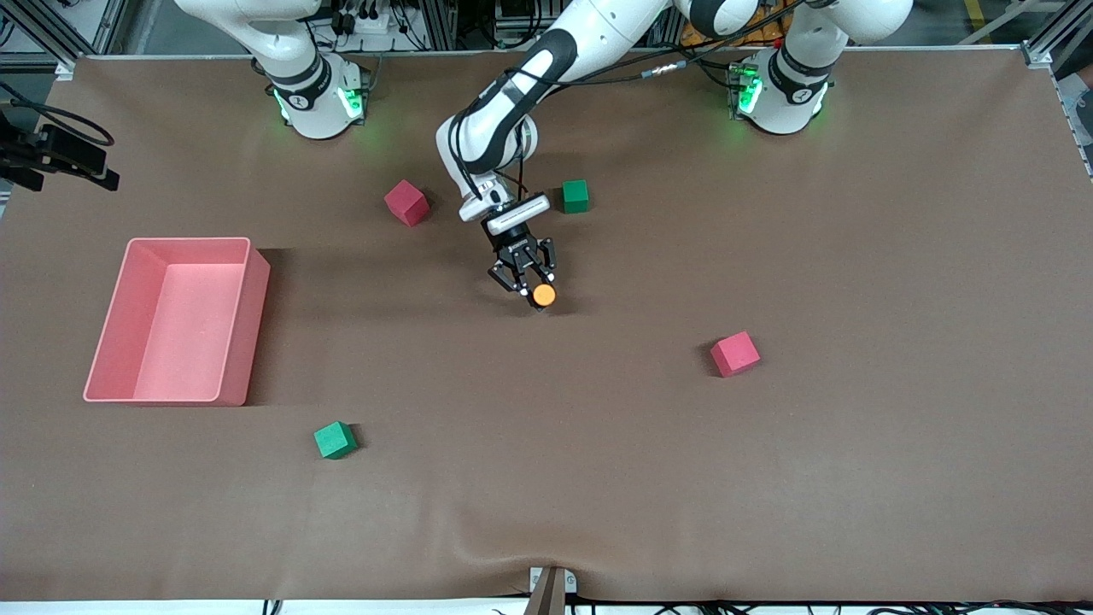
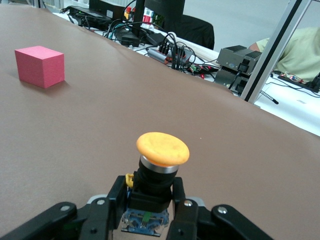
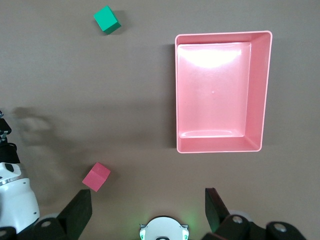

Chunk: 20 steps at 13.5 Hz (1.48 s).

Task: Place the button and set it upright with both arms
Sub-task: 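Lower the upright button onto the table with the left gripper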

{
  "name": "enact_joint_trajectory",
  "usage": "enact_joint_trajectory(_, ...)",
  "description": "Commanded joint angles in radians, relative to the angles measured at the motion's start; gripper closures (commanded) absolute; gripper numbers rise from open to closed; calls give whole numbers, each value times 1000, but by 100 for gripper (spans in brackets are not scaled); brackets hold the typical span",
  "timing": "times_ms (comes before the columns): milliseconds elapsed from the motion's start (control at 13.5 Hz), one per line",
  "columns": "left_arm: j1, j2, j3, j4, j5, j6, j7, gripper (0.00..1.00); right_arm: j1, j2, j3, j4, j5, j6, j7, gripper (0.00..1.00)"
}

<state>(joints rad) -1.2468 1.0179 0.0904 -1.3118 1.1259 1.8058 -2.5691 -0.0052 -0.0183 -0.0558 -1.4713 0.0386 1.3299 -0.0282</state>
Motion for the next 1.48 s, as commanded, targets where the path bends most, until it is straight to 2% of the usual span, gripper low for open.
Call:
enact_joint_trajectory(0, -17, 30, 12, 17, 43, -17, -28, 86, 2, -12, 2, 3, 4, -6, 16, 0)
enact_joint_trajectory(665, -28, 71, 11, 20, 74, -16, -78, 86, 2, -11, 4, 3, 0, -5, 14, 0)
enact_joint_trajectory(739, -29, 73, 11, 19, 74, -16, -79, 84, 2, -11, 4, 3, 0, -5, 16, 0)
enact_joint_trajectory(887, -31, 73, 11, 20, 74, -16, -74, 62, 2, -11, 4, 2, 0, -3, 16, 0)
enact_joint_trajectory(1109, -31, 73, 5, 20, 72, -16, -79, 61, 2, -12, 2, 3, 3, 0, 16, 0)
enact_joint_trajectory(1182, -31, 73, 5, 20, 72, -14, -79, 57, 1, -12, 2, 3, 4, 0, 16, 0)
enact_joint_trajectory(1404, -31, 74, 2, 19, 72, -11, -91, 54, -1, -12, -2, 5, 1, 15, 19, 0)
